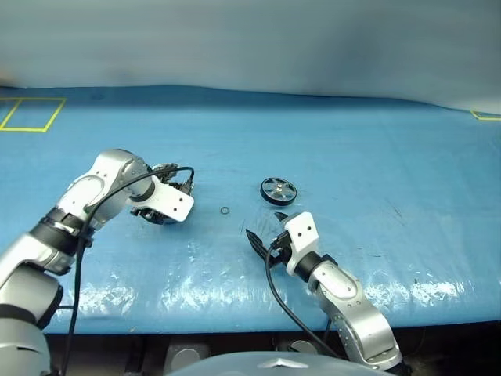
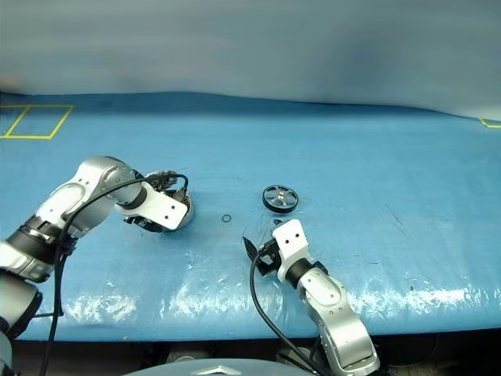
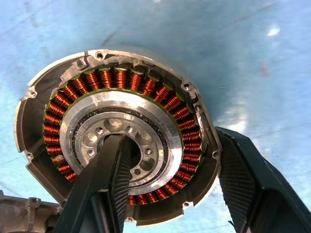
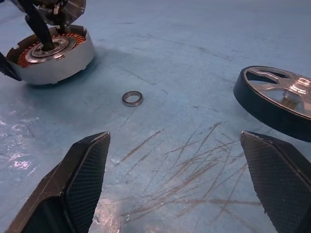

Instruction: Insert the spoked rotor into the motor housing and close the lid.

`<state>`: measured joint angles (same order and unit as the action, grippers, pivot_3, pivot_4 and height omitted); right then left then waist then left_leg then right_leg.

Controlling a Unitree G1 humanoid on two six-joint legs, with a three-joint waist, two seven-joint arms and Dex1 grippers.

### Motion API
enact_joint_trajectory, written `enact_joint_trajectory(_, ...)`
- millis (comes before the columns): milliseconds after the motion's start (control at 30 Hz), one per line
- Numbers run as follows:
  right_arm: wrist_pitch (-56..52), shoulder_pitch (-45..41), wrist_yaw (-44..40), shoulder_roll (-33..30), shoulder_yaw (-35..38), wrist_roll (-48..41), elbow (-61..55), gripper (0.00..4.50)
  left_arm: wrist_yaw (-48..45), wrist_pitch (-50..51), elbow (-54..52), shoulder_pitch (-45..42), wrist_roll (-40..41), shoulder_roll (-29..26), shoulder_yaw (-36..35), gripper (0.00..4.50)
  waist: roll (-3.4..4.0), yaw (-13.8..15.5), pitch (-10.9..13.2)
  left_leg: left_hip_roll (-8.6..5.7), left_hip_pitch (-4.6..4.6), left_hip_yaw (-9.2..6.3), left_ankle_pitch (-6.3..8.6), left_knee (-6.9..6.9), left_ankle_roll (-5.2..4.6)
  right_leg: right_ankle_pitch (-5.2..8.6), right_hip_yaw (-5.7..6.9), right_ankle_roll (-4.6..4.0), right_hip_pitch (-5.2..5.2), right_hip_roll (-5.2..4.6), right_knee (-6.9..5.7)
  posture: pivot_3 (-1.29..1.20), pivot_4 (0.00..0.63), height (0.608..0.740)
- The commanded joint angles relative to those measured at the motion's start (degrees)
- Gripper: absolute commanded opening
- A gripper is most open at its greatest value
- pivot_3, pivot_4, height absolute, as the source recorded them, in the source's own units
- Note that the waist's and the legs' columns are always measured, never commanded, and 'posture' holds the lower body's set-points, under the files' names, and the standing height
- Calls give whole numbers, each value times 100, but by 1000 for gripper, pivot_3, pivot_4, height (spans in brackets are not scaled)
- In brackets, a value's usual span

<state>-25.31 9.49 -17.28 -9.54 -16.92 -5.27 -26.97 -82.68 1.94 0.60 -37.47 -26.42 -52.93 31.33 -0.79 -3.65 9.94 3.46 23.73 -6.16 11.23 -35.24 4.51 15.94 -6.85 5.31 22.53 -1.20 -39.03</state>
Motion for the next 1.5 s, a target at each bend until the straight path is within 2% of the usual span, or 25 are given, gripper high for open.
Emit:
enact_joint_trajectory(33,147,-105,-42,17,-4,-50,-65,4500,-50,-68,-689,291,85,-41,-134,2201,0,26,0,0,-1,0,0,-2,0,0,0,1,-1,0,0,0,150,740)
enact_joint_trajectory(233,133,-252,-119,-38,5,-55,6,4500,-195,-214,-1111,476,-85,-12,2,2201,0,22,0,-1,-1,1,0,-16,0,-2,-2,-6,-5,1,-2,0,150,740)
enact_joint_trajectory(433,125,-200,-100,-65,28,-37,-33,4500,-76,-770,-755,294,-312,152,143,2201,10,37,-6,-2,-1,0,0,-17,-1,-4,-2,-2,-6,1,-2,0,150,740)
enact_joint_trajectory(700,93,-41,3,-54,30,-12,-178,4500,-89,-1086,-400,-90,-534,649,252,2201,12,84,-7,-9,1,0,-4,-43,-7,-5,-6,-9,-19,-2,-2,0,150,740)
enact_joint_trajectory(933,76,26,78,-64,45,-2,-237,4500,-441,-1143,-345,-255,-451,697,261,2201,12,54,-7,-9,1,0,-6,-39,-9,-6,-7,-10,-17,-1,-2,0,150,740)
enact_joint_trajectory(967,71,29,89,-60,41,1,-238,4500,-458,-1147,-355,-276,-443,696,246,2921,12,44,-7,-9,3,-1,-5,-38,-10,-6,-7,-10,-15,-1,-2,0,150,740)
enact_joint_trajectory(1133,42,24,83,-78,8,-22,-239,4500,-595,-1072,-620,-353,-308,663,105,4449,11,36,-7,-8,6,-2,-6,-35,-10,-6,-6,-10,-11,-1,-2,0,150,740)
enact_joint_trajectory(1500,27,-70,-28,-119,-24,-65,-167,4500,-925,-591,-1585,-201,42,218,-320,4449,10,-5,-6,-7,7,-1,-5,-32,-10,-5,-6,-12,-8,0,-2,0,150,740)
